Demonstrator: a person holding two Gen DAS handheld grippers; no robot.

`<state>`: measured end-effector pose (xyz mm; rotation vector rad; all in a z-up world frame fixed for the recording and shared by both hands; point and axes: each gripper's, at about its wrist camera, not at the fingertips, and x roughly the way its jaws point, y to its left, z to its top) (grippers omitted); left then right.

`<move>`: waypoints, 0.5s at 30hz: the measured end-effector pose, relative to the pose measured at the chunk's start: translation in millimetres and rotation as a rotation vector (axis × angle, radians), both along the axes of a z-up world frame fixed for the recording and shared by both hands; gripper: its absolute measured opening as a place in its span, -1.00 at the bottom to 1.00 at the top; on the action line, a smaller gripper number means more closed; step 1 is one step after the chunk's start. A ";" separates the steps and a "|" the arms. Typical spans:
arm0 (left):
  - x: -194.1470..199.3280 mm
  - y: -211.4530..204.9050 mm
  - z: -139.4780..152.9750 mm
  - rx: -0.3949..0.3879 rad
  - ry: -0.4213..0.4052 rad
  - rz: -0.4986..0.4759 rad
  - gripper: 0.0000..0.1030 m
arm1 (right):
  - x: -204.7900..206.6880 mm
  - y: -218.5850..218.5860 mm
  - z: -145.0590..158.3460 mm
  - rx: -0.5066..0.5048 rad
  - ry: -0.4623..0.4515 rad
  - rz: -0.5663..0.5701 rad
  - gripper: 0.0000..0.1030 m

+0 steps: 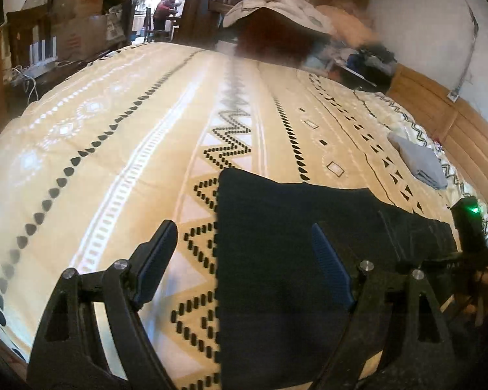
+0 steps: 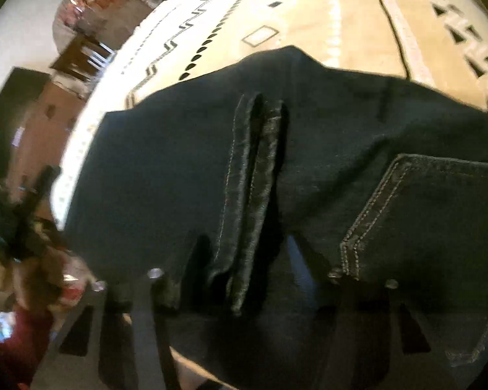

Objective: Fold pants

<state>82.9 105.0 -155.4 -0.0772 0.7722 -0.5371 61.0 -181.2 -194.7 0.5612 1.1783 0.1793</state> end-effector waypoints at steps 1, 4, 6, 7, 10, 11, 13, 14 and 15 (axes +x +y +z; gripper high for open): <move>0.2 -0.9 -0.7 0.005 0.000 -0.005 0.63 | -3.4 0.5 7.6 0.010 -0.016 -0.027 -0.71; -0.6 -7.3 0.8 0.008 -0.010 -0.030 0.63 | -18.2 0.5 28.4 0.068 -0.072 -0.066 -0.75; -3.1 -10.7 2.7 0.012 -0.021 -0.054 0.63 | -30.6 -3.8 30.8 0.117 -0.080 -0.116 -0.76; -4.4 -12.9 2.1 0.020 -0.025 -0.066 0.63 | -34.4 -5.6 25.5 0.122 -0.073 -0.134 -0.76; -9.4 -23.8 -2.7 0.033 -0.012 -0.124 0.63 | -31.2 -9.1 -6.8 0.126 -0.014 -0.142 -0.77; -12.9 -26.3 -3.5 0.032 -0.007 -0.146 0.63 | -29.2 -10.2 -16.8 0.137 -0.006 -0.142 -0.77; -21.1 -34.1 -5.9 0.026 0.009 -0.211 0.62 | -27.6 -10.5 -22.7 0.142 -0.022 -0.126 -0.78; -22.5 -35.7 -7.7 0.029 0.014 -0.225 0.63 | -28.3 -10.3 -21.4 0.137 -0.026 -0.116 -0.78; -21.3 -36.3 -13.8 0.056 0.029 -0.216 0.63 | -29.3 -9.2 -20.7 0.127 -0.031 -0.108 -0.78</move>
